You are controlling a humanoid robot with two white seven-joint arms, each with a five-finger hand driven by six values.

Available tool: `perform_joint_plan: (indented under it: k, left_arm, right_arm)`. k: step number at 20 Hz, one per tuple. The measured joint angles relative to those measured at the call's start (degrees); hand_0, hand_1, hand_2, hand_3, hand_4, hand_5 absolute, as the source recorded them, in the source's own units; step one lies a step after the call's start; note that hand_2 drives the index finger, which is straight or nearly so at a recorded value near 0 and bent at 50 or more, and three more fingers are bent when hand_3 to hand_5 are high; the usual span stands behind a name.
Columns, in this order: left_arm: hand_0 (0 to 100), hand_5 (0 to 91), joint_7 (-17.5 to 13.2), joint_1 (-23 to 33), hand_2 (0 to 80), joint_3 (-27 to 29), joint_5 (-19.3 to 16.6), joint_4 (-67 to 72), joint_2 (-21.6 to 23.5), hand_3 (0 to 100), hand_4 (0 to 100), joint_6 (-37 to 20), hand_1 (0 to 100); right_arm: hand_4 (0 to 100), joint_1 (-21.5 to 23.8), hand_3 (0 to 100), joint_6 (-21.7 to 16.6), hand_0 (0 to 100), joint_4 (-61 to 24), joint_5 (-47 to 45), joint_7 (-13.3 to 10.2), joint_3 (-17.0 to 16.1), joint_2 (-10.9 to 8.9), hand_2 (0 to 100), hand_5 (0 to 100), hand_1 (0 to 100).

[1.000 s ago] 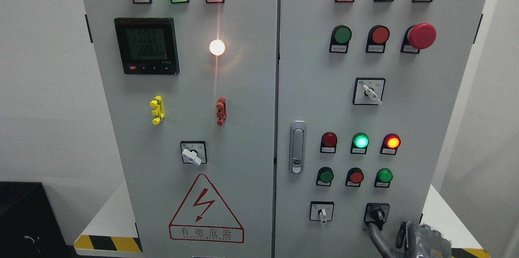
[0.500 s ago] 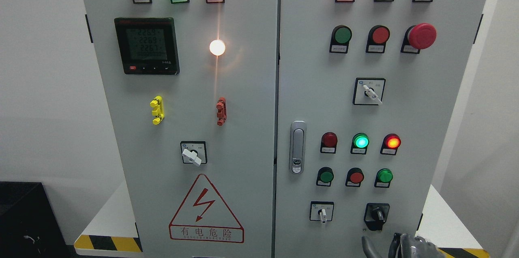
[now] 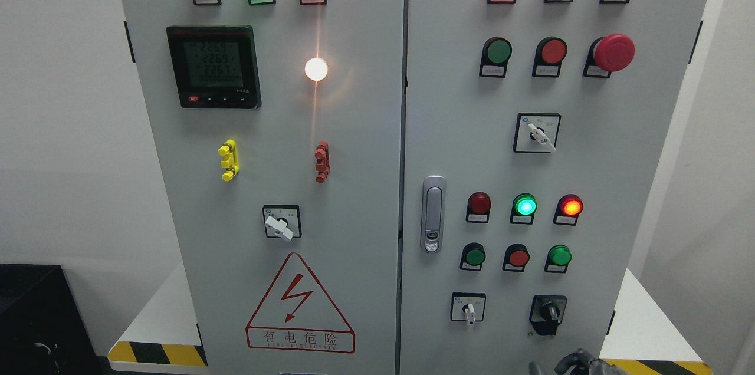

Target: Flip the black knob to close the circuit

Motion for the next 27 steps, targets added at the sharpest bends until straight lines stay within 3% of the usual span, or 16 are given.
perform_joint_plan:
  k: [7,13,19,27]
  left_arm:
    - [12,0.0,0.0,0.0,0.0,0.0,0.01,0.0,0.0,0,0,0.0,56]
    - [12,0.0,0.0,0.0,0.0,0.0,0.01,0.0,0.0,0,0,0.0,56]
    - [12,0.0,0.0,0.0,0.0,0.0,0.0,0.0,0.0,0,0,0.0,56]
    - [12,0.0,0.0,0.0,0.0,0.0,0.01,0.0,0.0,0,0,0.0,56]
  right_arm:
    - [20,5.45,24,-4.71,0,-3.65,-22.92,-0.34,0.12,0.08,7,17,0]
    - [8,7.84,14,-5.75,0,-5.41,-38.79,2.61,0.12,0.09,2,3,0]
    - [7,8.94,12,-6.37,0,-6.28,-46.2,3.46,0.16,0.09,1,0,0]
    - [7,9.49,12,-6.63,0,-6.95,-49.13,3.53,0.15,0.09,1,0,0]
